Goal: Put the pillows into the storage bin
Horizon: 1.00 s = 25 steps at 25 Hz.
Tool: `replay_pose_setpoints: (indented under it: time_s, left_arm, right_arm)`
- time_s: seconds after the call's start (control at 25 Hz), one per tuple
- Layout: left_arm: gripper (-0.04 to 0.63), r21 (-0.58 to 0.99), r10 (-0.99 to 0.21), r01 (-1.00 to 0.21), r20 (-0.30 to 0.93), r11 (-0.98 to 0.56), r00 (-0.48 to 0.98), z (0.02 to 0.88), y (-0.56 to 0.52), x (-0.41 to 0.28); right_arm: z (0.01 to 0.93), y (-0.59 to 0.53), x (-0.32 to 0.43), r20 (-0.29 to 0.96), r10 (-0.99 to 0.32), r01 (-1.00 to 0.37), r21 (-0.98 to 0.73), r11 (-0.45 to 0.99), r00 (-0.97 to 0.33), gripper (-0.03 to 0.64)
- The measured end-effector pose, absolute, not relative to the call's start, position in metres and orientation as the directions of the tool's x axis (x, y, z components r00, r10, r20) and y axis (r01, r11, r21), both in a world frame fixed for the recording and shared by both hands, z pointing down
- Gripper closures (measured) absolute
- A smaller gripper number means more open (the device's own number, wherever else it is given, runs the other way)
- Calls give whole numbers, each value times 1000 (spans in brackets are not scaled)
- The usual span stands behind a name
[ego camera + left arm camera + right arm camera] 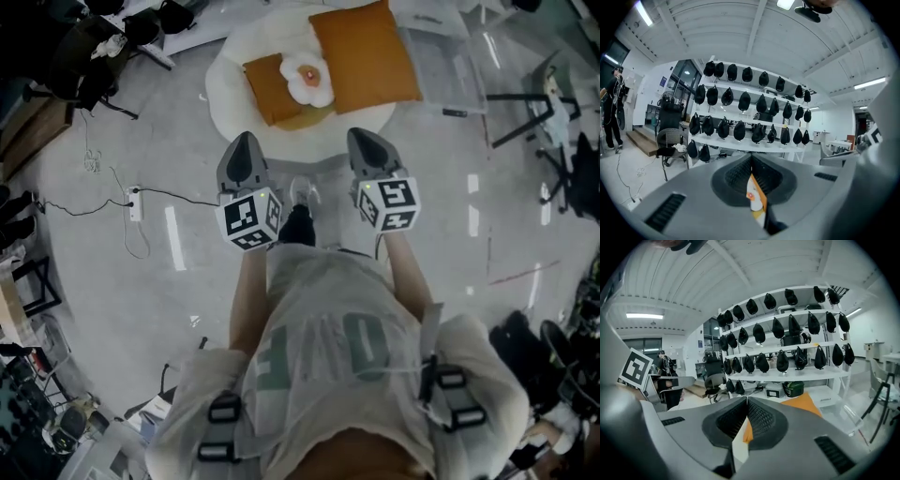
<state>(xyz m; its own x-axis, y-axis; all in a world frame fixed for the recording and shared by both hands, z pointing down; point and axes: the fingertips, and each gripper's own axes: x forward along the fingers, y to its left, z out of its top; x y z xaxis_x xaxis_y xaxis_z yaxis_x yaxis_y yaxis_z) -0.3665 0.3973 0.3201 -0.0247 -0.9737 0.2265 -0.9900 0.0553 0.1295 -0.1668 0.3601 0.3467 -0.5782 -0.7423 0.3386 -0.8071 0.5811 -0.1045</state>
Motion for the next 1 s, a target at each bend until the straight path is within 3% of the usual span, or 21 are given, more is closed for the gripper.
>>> replay_pose_setpoints:
  time_s: [0.4,0.68,1.0]
  left_arm:
    - [588,146,-964,-989,260,-12,50,331,301,-402]
    - [588,147,-959,-988,282,39,4,336,277,-405]
    - [586,111,-972,-993,234,36,-9,320,259,-401]
  right_arm:
    - [339,271,-209,355,-765,-835,-95,542,-537,607]
    - [340,249,-208,328,-732,-801,-200,564,-597,607]
    - [339,227,-199,317,-732,-797,-204,569,-603,607]
